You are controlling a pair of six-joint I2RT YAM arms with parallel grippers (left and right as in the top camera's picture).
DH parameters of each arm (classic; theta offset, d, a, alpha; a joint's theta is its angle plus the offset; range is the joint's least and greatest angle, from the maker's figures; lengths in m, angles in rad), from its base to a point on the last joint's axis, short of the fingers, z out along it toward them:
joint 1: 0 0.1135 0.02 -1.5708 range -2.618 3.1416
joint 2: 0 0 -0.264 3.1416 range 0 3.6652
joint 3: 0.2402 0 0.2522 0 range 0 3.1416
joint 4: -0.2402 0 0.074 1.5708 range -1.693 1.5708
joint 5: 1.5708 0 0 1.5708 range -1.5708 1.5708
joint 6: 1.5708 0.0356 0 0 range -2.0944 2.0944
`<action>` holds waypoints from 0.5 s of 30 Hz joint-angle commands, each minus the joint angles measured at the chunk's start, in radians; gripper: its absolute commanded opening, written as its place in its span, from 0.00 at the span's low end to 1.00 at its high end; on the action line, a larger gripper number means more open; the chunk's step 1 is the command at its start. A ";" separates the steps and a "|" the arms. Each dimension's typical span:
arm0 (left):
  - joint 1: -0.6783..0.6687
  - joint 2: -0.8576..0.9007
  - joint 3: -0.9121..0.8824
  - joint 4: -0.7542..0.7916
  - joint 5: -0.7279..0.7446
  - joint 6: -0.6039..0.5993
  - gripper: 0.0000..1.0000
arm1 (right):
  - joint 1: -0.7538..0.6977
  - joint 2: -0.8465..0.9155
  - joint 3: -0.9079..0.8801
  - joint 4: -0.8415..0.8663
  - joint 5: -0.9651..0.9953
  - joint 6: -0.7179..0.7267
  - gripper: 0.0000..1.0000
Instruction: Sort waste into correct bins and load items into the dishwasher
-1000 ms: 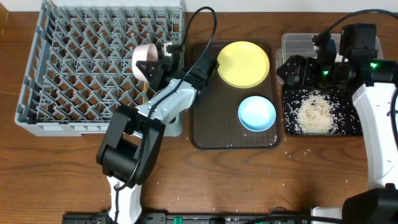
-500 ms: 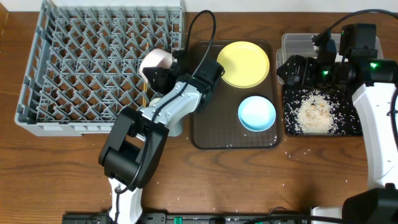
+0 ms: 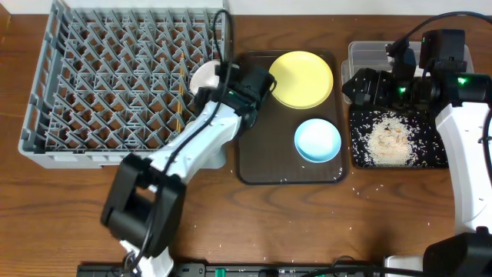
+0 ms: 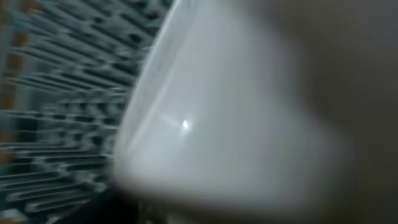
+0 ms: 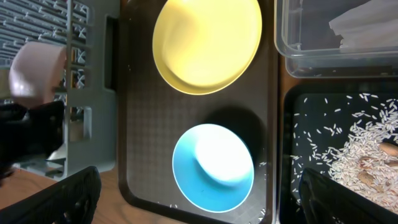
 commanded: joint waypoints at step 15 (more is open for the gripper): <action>-0.005 -0.115 0.014 0.004 0.216 -0.002 0.64 | 0.014 -0.018 0.003 0.002 -0.008 -0.007 0.99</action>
